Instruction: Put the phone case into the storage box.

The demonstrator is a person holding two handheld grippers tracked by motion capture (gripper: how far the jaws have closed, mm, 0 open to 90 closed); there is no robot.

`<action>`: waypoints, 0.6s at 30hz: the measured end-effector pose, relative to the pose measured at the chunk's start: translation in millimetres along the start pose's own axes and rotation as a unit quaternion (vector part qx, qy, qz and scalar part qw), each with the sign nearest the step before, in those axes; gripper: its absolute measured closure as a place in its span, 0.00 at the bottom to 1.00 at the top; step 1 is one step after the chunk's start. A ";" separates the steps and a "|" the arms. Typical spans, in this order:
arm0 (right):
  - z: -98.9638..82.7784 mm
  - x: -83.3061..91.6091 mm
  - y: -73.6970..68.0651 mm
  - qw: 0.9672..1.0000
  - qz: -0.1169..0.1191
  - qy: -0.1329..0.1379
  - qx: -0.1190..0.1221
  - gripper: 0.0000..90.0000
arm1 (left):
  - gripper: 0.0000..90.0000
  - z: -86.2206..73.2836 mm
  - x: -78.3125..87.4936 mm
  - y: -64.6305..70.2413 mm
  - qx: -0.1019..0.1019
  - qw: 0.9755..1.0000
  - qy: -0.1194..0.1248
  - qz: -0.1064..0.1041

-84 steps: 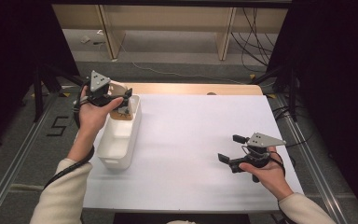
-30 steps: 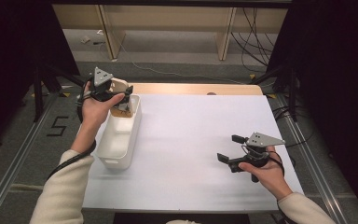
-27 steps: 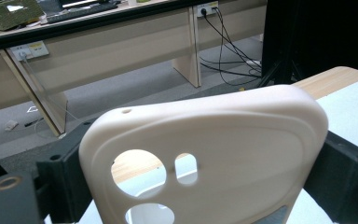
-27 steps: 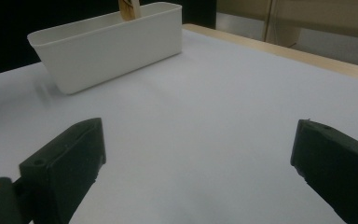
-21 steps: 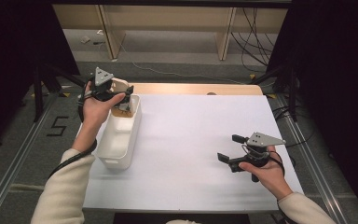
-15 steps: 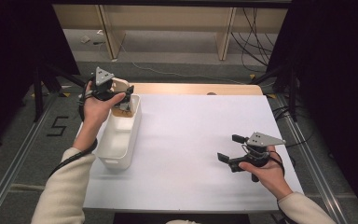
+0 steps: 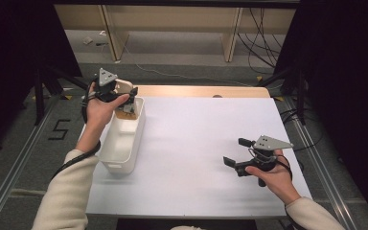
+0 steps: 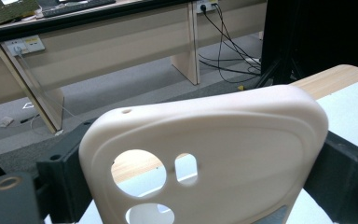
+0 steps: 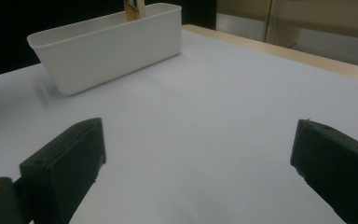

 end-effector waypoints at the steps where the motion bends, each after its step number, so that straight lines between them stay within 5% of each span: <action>1: -0.1 0.0 -0.1 1.000 0.000 0.000 0.000 0.05 | 0.11 -0.2 -0.6 0.1 0.000 1.000 -0.001 0.000; 18: 0.0 -0.1 -0.2 1.000 0.000 -0.001 0.001 0.05 | 0.11 -3.2 -5.7 -3.6 0.009 1.000 -0.001 0.002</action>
Point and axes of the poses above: each handheld gripper's, and its own axes: x roughly backward along the jaws, z roughly out of its top, y roughly to its right, the point moved 4 cm from there along -x, roughly forward along the jaws, and after that the axes turned 9 degrees about -z, right-handed, at the moved point
